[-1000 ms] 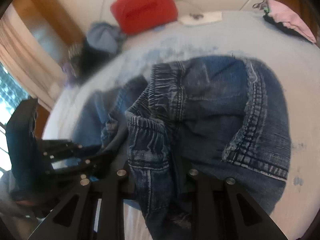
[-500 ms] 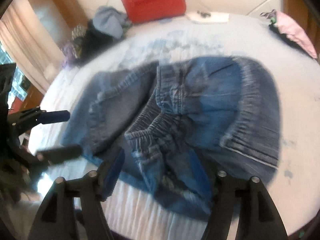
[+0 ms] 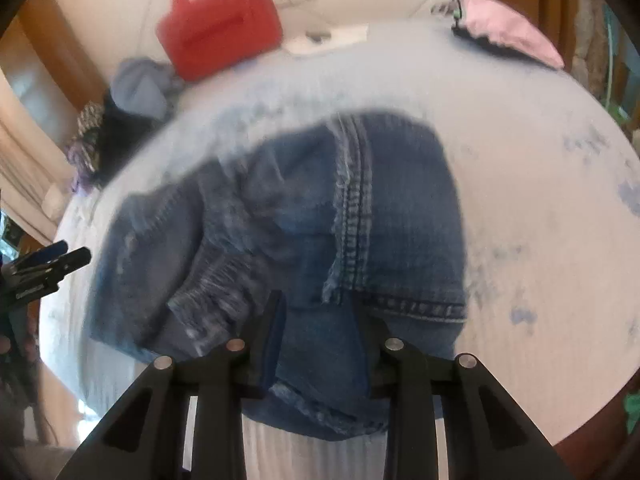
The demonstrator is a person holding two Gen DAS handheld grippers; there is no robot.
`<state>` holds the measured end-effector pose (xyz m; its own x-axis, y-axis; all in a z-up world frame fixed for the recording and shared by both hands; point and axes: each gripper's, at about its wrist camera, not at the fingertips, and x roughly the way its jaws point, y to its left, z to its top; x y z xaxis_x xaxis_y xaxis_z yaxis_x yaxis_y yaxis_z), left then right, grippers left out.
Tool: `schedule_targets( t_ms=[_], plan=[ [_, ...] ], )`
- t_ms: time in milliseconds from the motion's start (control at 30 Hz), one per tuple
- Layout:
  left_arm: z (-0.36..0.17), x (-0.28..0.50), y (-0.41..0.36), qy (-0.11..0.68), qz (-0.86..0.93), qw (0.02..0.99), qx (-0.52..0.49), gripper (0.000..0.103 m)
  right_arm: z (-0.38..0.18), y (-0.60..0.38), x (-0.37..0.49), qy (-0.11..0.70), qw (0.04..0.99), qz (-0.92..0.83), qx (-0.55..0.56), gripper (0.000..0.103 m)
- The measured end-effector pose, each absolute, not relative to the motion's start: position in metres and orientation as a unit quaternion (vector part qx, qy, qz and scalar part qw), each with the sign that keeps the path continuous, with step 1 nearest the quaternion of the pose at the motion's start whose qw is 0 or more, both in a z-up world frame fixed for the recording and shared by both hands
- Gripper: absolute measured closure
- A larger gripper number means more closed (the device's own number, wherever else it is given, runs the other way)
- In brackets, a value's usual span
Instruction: Fold clothes
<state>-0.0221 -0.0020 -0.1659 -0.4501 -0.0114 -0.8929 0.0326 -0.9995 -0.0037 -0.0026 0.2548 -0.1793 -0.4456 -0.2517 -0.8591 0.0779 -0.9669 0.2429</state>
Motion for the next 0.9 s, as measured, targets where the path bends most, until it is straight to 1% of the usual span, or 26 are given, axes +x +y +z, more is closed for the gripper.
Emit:
schedule_targets(
  t_ms=[133,233,267,333,467,567,600,633,700,767,800,833,867,900],
  plan=[
    [-0.172,-0.029,0.04,0.042,-0.854,-0.083,0.512,0.017,-0.189,0.265,-0.003,-0.121,0.097,-0.838,0.523,0.073],
    [-0.166,-0.03,0.074,0.052,-0.841,-0.178,0.508,0.017,-0.185,0.277,0.001,-0.148,0.093,-0.838,0.516,0.073],
    [-0.162,-0.028,0.082,0.041,-0.842,-0.192,0.502,0.017,-0.182,0.281,0.004,-0.152,0.089,-0.84,0.513,0.073],
    [-0.151,-0.023,0.083,0.009,-0.851,-0.183,0.491,0.017,-0.177,0.288,0.009,-0.16,0.08,-0.845,0.505,0.073],
    [-0.142,-0.021,0.038,0.023,-0.857,-0.126,0.5,0.017,-0.157,0.285,0.015,-0.138,0.09,-0.856,0.489,0.073],
    [-0.139,-0.022,-0.01,0.03,-0.86,-0.052,0.507,0.017,-0.144,0.255,0.011,-0.111,0.126,-0.861,0.48,0.073],
    [-0.141,-0.024,-0.028,0.033,-0.857,-0.026,0.513,0.017,-0.142,0.239,0.009,-0.095,0.138,-0.862,0.478,0.072],
    [-0.143,-0.025,-0.043,0.041,-0.855,-0.007,0.517,0.017,-0.14,0.223,0.007,-0.079,0.15,-0.863,0.476,0.066],
    [-0.147,-0.026,-0.065,0.066,-0.849,0.014,0.524,0.017,-0.14,0.192,0.005,-0.049,0.172,-0.864,0.472,0.061],
    [-0.155,-0.027,-0.065,0.078,-0.845,0.006,0.53,0.017,-0.144,0.166,0.003,-0.026,0.183,-0.862,0.471,0.06],
    [-0.16,-0.028,-0.063,0.082,-0.842,-0.002,0.532,0.018,-0.146,0.155,0.001,-0.018,0.187,-0.862,0.471,0.058],
    [-0.165,-0.028,-0.06,0.087,-0.84,-0.009,0.535,0.026,-0.149,0.144,0.0,-0.011,0.19,-0.861,0.471,0.053],
    [-0.171,-0.029,-0.056,0.085,-0.837,-0.017,0.541,0.035,-0.151,0.133,-0.002,-0.003,0.193,-0.861,0.471,0.05],
    [-0.178,-0.03,-0.049,0.079,-0.832,-0.024,0.549,0.051,-0.154,0.122,-0.003,0.004,0.196,-0.861,0.47,0.045]
  ],
)
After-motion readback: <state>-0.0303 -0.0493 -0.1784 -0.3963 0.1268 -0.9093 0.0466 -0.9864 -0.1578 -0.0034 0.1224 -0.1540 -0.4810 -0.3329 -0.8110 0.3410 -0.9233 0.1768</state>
